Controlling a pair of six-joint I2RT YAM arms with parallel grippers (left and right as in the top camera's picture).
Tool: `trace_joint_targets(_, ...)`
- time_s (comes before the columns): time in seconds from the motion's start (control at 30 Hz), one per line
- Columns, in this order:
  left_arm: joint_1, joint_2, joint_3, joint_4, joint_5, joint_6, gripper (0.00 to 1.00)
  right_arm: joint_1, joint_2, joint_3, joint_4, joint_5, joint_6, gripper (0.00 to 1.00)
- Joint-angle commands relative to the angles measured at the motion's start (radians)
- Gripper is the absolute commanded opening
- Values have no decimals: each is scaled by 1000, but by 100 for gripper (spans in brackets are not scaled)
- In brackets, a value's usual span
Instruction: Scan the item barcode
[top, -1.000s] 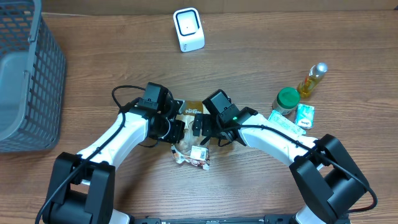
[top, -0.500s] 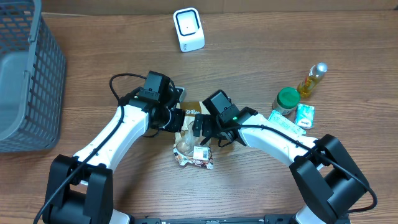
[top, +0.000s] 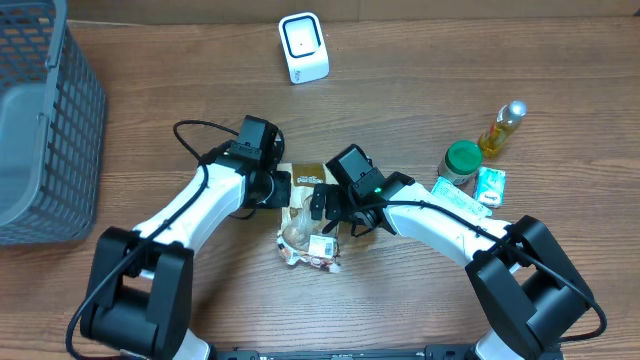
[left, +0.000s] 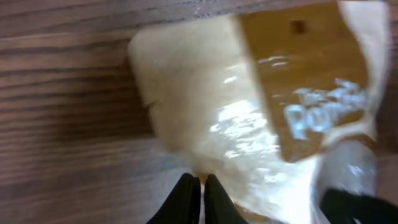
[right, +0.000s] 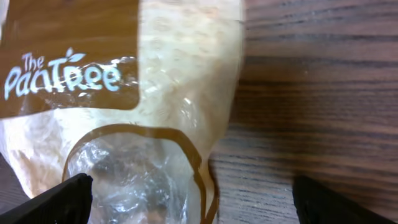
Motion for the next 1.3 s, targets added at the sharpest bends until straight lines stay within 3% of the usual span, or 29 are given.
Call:
trace_joint_targets(0.0,-9,27,13,40,53,-21,9,-2,-19,1,-19,10,7,100)
trace_joint_targets(0.3,-10,29,13,119,282,64,8,0,-138,0,-63,87,8,100)
trace_joint_targets(0.5,5,21,27,53,271,103,4,0,-138,-2,-79,98,8,100)
trace_joint_targets(0.77,42,-119,41,0,275,23,4,0,-138,-2,-94,116,8,100)
trace_joint_targets(1.07,31,-261,40,-251,130,-71,4,-1,-137,-2,-51,115,3,100)
trace_joint_targets(1.27,3,-253,9,-340,128,-134,4,-2,-137,-2,31,78,-156,100)
